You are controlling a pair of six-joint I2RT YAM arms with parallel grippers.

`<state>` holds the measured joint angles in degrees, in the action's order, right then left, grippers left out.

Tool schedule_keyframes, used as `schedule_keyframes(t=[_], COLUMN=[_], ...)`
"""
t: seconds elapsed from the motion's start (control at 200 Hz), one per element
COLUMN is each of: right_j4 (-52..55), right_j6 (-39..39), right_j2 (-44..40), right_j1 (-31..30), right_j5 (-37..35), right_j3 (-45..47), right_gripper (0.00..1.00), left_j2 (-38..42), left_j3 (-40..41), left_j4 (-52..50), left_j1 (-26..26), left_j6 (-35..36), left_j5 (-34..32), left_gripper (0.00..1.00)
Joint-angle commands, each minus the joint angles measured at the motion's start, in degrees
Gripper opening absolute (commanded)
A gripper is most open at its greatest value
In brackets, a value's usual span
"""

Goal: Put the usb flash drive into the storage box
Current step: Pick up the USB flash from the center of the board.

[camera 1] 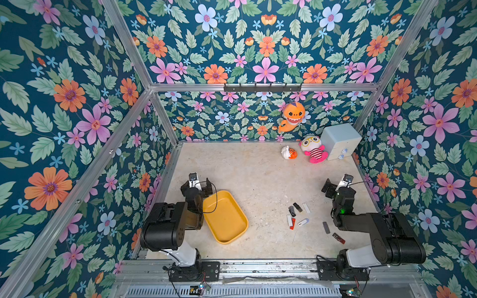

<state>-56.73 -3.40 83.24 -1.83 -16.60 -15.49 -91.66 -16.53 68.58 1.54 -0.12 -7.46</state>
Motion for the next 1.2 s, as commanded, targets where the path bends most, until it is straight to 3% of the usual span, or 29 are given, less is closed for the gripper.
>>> schedule_keyframes(t=[0.0, 0.695, 0.765, 0.8, 0.905, 0.99, 1.07, 1.165, 1.195], right_j4=[0.03, 0.40, -0.01, 0.83, 9.35, 20.37, 30.69, 41.99, 46.19], right_j6=[0.25, -0.12, 0.19, 0.73, 4.59, 6.85, -0.43, -12.14, -13.10], right_j2=[0.08, -0.02, -0.01, -0.81, -7.85, -17.14, -26.66, -35.85, -38.53], right_j1=[-0.04, 0.10, 0.15, -0.41, -4.43, -9.23, -9.54, -9.40, -9.16], right_j5=[-0.10, 0.34, 0.16, -0.92, -4.05, -6.67, -3.45, -2.38, 2.43], right_j3=[-0.33, -0.26, -0.26, -0.70, -2.49, -5.59, -7.71, -10.06, -11.32], right_gripper=[0.99, 0.99, 0.99, 0.99, 0.99, 0.99, 0.99, 1.00, 1.00], left_j2=[-0.06, 0.15, 1.63, 4.57, 15.31, 22.24, 26.86, 31.23, 32.62], left_j3=[-0.13, 0.01, 0.73, 0.80, -1.57, -4.45, -7.59, -12.94, -15.42], left_j4=[0.38, 0.49, 1.78, -1.03, -13.67, -22.26, -30.37, -45.22, -52.36], left_j1=[-0.02, -0.12, 1.09, 1.52, 3.61, 4.09, 4.00, 3.92, 3.87], left_j6=[-0.58, -0.68, -1.39, -1.76, -0.51, -6.06, -13.24, -24.38, -27.69], left_j5=[0.21, 0.40, -6.16, -8.86, -8.26, -4.10, -2.74, -5.79, -7.02], left_gripper=[0.99, 0.99, 0.99, 0.99, 0.99, 0.99, 0.99, 0.99, 0.99])
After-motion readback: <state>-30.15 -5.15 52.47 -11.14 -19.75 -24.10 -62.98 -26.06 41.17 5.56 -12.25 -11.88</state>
